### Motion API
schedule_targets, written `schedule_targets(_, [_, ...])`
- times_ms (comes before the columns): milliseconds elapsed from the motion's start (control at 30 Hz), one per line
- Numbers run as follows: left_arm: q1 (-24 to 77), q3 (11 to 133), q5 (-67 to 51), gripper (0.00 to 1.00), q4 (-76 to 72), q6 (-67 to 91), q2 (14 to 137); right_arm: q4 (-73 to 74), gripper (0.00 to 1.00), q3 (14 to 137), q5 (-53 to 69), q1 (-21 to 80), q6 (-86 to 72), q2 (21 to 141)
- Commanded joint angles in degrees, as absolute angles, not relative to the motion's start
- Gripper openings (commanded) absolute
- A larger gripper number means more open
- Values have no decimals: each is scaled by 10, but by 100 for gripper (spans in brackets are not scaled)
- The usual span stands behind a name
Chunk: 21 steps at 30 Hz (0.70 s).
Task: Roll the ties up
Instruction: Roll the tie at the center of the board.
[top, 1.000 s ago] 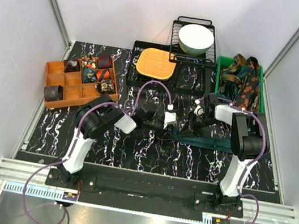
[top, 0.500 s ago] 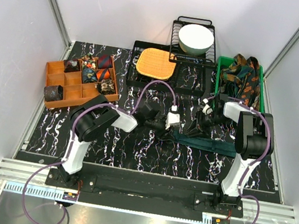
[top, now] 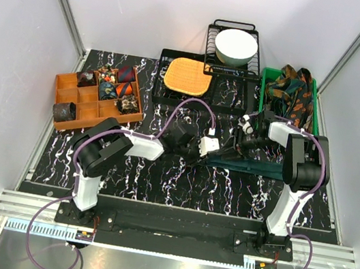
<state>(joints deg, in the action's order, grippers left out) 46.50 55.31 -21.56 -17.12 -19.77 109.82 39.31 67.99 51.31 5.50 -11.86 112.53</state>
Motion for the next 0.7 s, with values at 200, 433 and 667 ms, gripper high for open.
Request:
schedule_targets(200, [483, 541, -134, 23, -4, -240, 1116, 202, 49, 630, 570, 125, -223, 1118])
schedule_targets(433, [483, 548, -143, 24, -2, -259, 1121, 172, 33, 613, 549, 129, -213, 1129])
schedule_targets(667, [483, 547, -168, 27, 13, -265, 1125, 209, 44, 621, 502, 129, -165, 1123])
